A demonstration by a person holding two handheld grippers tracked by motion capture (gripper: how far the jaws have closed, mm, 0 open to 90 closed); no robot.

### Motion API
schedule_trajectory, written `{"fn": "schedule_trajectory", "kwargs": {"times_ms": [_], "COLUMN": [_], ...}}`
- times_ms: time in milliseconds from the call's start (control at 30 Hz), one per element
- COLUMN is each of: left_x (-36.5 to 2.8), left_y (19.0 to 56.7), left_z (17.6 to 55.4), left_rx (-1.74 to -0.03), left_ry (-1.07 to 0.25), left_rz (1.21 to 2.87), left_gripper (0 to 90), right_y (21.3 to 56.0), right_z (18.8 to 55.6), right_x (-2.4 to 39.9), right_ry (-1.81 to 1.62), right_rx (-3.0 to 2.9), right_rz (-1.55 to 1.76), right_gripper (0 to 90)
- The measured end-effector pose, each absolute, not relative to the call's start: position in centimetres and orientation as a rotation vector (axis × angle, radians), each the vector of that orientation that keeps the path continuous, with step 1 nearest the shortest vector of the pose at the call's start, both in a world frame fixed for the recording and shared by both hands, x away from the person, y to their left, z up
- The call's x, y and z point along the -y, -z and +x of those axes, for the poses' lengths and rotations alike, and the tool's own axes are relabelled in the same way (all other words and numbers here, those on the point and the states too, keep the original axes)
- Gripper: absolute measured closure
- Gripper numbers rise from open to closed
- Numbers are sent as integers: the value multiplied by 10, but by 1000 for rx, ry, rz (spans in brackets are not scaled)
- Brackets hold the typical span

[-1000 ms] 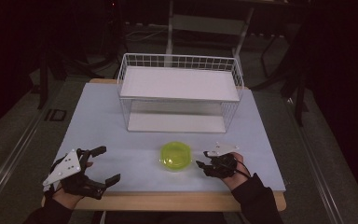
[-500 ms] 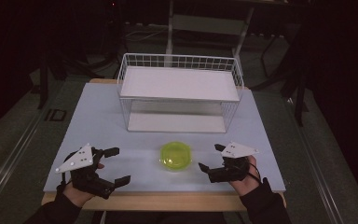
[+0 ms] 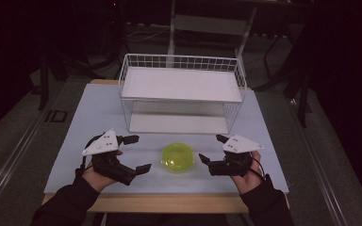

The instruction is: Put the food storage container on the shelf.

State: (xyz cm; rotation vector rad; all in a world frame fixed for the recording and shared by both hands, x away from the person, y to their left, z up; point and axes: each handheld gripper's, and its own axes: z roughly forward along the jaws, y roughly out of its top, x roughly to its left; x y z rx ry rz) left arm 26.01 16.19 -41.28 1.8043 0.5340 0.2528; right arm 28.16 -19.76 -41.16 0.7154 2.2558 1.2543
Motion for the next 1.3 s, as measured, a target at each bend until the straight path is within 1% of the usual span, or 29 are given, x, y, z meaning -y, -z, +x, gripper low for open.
{"fn": "schedule_trajectory", "kwargs": {"times_ms": [33,100,167,300,367,400,433,467,533,600,633,700,767,933,1133,1233,1267,1300], "left_x": [-160,-155,-148,-135,-129,-127,-125,-123,-121,-118,-117,-116,-114,-112,-109,-109,-109,-109], "left_y": [413,414,416,424,432,435,439,443,450,458,461,466,471,482,492,498,500,502], "left_z": [262,268,273,284,290,292,294,296,299,302,303,304,304,308,311,313,313,314], "left_rx": [-543,-550,-574,-620,-665,-693,-722,-736,-781,-813,-827,-855,-884,-952,-1019,-1034,-1036,-1041], "left_ry": [-251,-247,-275,-258,-250,-244,-244,-236,-231,-213,-210,-187,-189,-130,-109,-95,-93,-86], "left_rz": [1800,1791,1815,1865,1888,1899,1901,1903,1918,1929,1933,1944,1954,1967,1979,1992,1996,1996], "left_gripper": [5,58,60,61,74,82,137,159,197,227,227,237,238,237,239,309,310,330], "right_y": [410,410,411,417,420,423,425,426,429,435,438,443,447,457,473,480,481,483], "right_z": [283,287,291,298,300,301,301,302,304,307,308,309,311,315,320,321,321,321], "right_x": [196,192,189,182,179,176,175,175,174,172,170,168,166,162,157,155,155,154], "right_ry": [-1256,-1250,-1275,-1346,-1326,-1310,-1298,-1279,-1247,-1223,-1209,-1199,-1181,-1143,-1120,-1097,-1087,-1076], "right_rx": [-2275,-2305,-2326,-2349,-2341,-2348,-2349,-2335,-2338,-2340,-2343,-2351,-2350,-2359,-2383,-2402,-2406,-2411], "right_rz": [734,794,831,887,895,892,877,875,901,921,913,920,922,929,960,977,976,973], "right_gripper": [151,149,133,109,109,135,178,206,304,327,350,358,399,421,424,423,423,424]}}
